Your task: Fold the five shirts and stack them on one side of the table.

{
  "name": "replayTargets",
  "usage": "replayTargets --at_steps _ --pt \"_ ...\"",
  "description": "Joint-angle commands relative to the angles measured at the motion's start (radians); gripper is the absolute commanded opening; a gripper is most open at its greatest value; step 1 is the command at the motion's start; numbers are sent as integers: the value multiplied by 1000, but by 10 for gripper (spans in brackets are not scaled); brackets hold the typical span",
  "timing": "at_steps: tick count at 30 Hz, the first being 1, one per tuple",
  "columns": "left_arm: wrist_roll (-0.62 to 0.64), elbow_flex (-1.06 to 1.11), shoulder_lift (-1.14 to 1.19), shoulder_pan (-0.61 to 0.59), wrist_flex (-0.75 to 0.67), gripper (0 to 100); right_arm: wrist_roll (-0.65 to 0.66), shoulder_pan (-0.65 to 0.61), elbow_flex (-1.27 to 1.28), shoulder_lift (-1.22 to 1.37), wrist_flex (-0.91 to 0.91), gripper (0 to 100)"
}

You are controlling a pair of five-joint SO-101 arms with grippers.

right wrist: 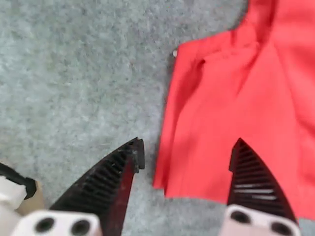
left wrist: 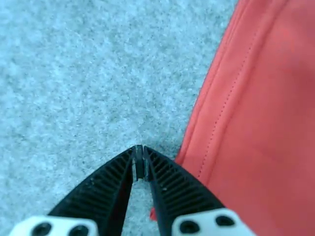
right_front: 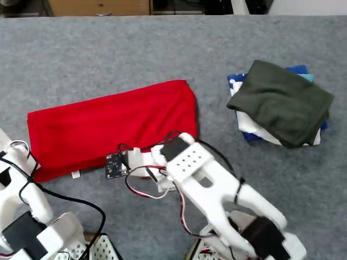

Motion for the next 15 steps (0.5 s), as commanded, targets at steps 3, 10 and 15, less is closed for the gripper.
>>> replayTargets --at_steps 3,10,15 --pt "-3 -6 -36 -11 -14 20 11 -18 19 41 -25 284" --pt "-3 -6 -36 -9 -14 20 12 -13 56 67 -138 284" --pt "-3 -6 -36 -11 -14 20 14 71 39 209 -199 284"
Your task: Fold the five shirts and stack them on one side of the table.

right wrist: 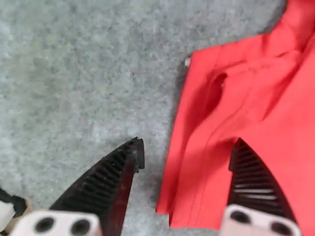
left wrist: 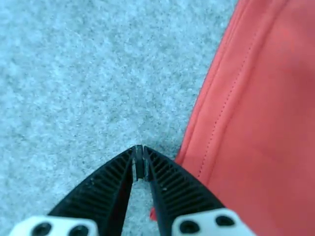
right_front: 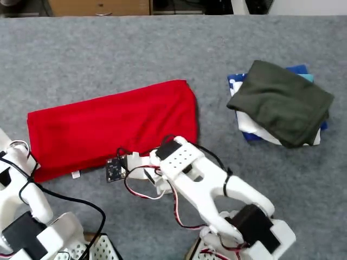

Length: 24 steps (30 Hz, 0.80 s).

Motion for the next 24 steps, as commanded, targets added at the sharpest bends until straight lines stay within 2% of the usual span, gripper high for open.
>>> replayTargets --at_steps 1,6,13,16,24 --pt "-3 -6 -36 -11 -14 20 14 74 -30 97 -37 284" --pt "-3 -6 -36 -11 -14 20 9 97 -145 214 31 263" --pt "-3 -6 -36 -11 -14 20 8 97 -211 277 69 62" --pt "-3 -6 -36 -11 -14 20 -17 99 -220 280 69 7" --pt "-3 -6 -36 -11 -14 20 -35 102 -226 275 71 2"
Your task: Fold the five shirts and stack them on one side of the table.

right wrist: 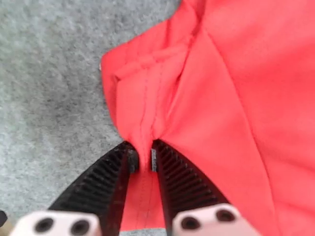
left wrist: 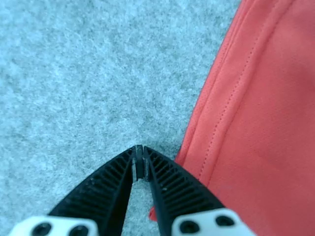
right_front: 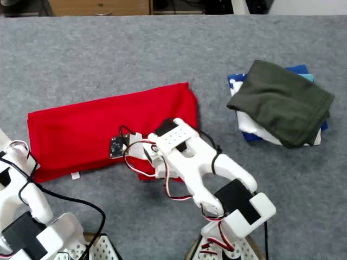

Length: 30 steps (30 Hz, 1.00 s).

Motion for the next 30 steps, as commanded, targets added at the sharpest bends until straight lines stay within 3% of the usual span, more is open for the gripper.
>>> replayTargets --at_steps 1,10,22,28,30 --pt "-3 -6 -36 -11 -14 20 -15 12 -24 25 41 2" --pt "-3 -6 -36 6 -14 20 -25 70 -573 105 379 2" --pt "-3 -6 -36 6 -14 20 150 163 -1612 771 689 2" --pt "-3 -6 -36 6 -14 20 218 162 -2000 1036 718 9" --pt "-3 -6 -36 6 -14 20 218 157 -2094 1075 721 58"
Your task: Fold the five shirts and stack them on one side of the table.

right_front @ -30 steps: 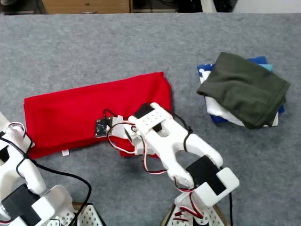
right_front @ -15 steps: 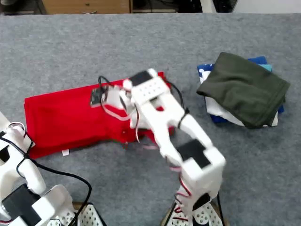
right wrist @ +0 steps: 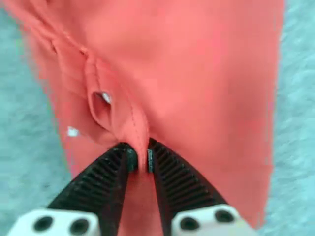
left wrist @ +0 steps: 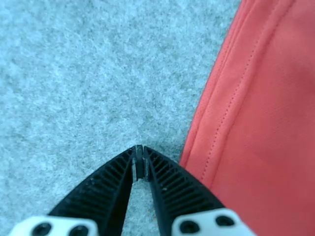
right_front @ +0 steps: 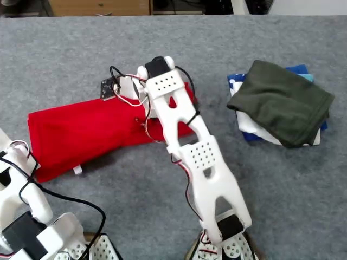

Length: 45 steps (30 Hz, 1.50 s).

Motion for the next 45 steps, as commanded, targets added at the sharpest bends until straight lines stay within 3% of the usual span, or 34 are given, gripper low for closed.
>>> replayTargets --at_steps 1,4,6,11,15,18,23,29,36,40,45 --pt "-3 -6 -36 6 -14 20 11 10 -220 33 20 108" --pt "-3 -6 -36 6 -14 20 11 4 -278 31 21 267" --pt "-3 -6 -36 6 -14 20 11 5 -294 30 23 302" --pt "-3 -6 -36 6 -14 20 -41 21 -292 -47 25 177" --pt "-3 -6 -36 6 -14 20 -92 21 -206 -131 25 0" --pt "-3 -6 -36 6 -14 20 -104 19 -36 -205 25 0" --pt "20 -28 -50 17 -25 24 -239 30 220 -335 25 2" --pt "112 -531 -90 29 503 112 -264 44 444 -464 21 2" --pt "115 -818 309 130 733 197 -265 42 519 -526 20 2" --pt "107 -1026 547 103 898 210 -290 45 532 -527 23 2" --pt "25 -1260 750 57 967 211 -308 41 538 -526 23 2"
